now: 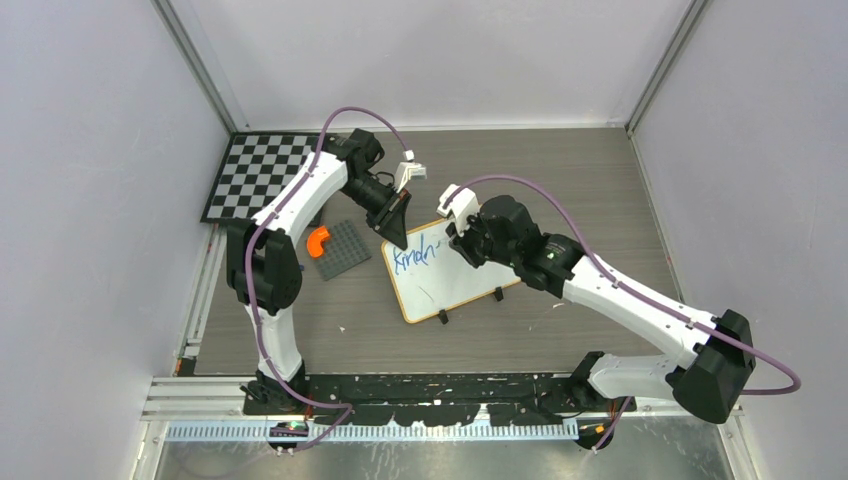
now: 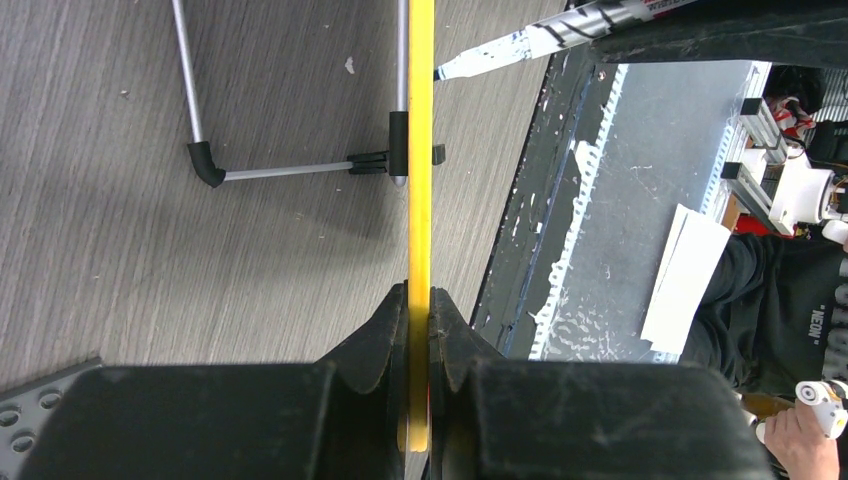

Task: Write a sentence on the whiteboard

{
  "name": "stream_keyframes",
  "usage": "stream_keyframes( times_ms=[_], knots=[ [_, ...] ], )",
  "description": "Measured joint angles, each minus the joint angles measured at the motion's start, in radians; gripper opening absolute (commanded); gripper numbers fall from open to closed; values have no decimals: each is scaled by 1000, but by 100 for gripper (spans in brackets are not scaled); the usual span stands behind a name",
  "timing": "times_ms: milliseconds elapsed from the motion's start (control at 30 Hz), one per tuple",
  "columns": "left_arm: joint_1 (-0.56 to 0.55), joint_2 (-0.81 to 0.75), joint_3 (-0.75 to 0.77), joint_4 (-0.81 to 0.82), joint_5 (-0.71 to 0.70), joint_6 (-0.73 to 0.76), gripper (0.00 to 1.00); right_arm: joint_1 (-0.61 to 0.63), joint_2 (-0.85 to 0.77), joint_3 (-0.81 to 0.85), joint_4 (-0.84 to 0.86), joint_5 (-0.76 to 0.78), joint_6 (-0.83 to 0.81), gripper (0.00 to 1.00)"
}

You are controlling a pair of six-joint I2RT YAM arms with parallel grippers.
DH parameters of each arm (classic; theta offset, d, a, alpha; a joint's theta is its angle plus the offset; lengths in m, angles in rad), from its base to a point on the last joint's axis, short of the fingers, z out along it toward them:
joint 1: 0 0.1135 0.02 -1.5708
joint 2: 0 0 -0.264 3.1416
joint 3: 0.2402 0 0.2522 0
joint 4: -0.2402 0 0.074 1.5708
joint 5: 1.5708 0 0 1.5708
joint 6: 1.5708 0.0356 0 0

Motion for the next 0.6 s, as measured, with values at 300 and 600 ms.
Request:
stream_keyframes(
  times_ms=[300,600],
  knots=[
    [0,0,0,1,-3,1,0,-6,11,29,1,10,-5,0],
    [1,0,0,7,-14,12,0,4,37,31,2,-21,8,0]
  ],
)
